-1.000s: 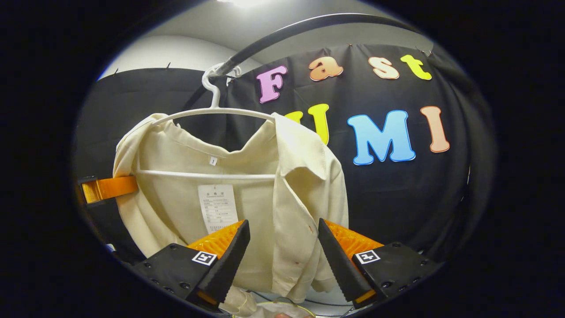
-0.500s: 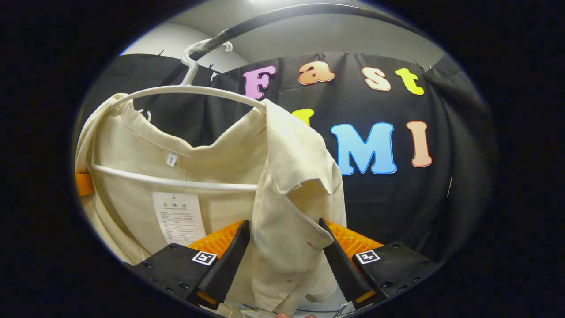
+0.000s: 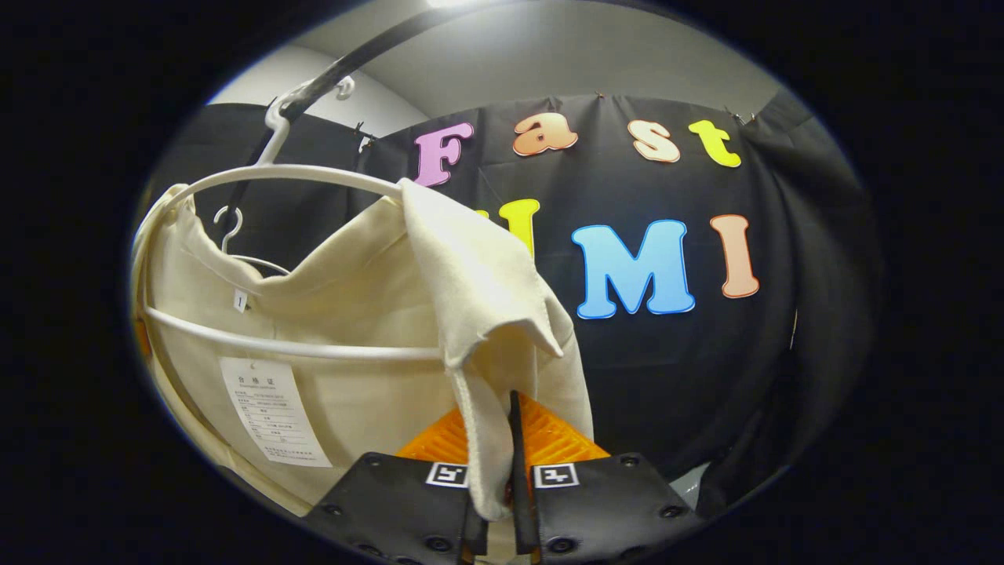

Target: Grasp the clothes on the hanger with both hands and then place them into the laundry hamper below.

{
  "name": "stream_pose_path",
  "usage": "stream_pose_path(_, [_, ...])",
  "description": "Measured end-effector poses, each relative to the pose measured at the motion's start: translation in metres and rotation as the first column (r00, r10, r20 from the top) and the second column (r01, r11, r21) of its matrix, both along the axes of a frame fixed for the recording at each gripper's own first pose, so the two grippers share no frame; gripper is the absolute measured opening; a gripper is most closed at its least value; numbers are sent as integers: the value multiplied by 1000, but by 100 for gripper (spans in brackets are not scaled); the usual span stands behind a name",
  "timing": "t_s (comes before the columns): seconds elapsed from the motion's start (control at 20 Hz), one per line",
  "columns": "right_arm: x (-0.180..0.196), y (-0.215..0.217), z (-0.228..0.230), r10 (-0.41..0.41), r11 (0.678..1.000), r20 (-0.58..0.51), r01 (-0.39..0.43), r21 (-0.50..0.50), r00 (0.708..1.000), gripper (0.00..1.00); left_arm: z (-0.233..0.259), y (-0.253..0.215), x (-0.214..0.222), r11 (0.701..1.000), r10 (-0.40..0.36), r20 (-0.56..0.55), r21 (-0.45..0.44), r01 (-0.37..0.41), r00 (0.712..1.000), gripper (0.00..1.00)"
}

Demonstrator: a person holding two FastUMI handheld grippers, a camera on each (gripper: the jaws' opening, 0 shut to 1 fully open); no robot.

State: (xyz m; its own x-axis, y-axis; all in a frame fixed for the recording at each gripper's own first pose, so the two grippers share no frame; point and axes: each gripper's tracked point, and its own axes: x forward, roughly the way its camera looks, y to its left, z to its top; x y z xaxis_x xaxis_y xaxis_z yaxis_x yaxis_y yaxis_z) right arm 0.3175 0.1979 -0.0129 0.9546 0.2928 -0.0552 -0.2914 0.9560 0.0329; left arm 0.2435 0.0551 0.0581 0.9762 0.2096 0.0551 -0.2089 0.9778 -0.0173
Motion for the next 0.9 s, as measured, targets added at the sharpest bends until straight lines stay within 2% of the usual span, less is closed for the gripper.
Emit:
stream_pose_path(0.05, [1,4,2,32,999,-1,-32,23,999,12,0,3,1,1000,7,1,0,-7,1000,1])
stream_pose_path(0.1, [-4,5,2,52,998,-5,-52,29,999,5,2,6,2,1000,12,3,-1,-12,1000,1])
stream_pose_path(0.2, [-21,2,5,65,998,7,-65,6,998,4,3,8,2,1000,17,12,0,-17,1000,1])
stream_pose_path(0.55, [-10,-31,52,-41,998,190,49,-38,981,1,18,16,-2,999,37,63,27,-39,997,1])
stream_pose_path(0.6, [-7,-34,54,-51,997,204,61,-47,978,4,21,19,-2,999,40,68,26,-42,997,1])
stream_pose_path(0.9, [2,-62,66,-117,987,263,141,-72,958,4,35,34,-10,999,33,89,-6,-32,996,1])
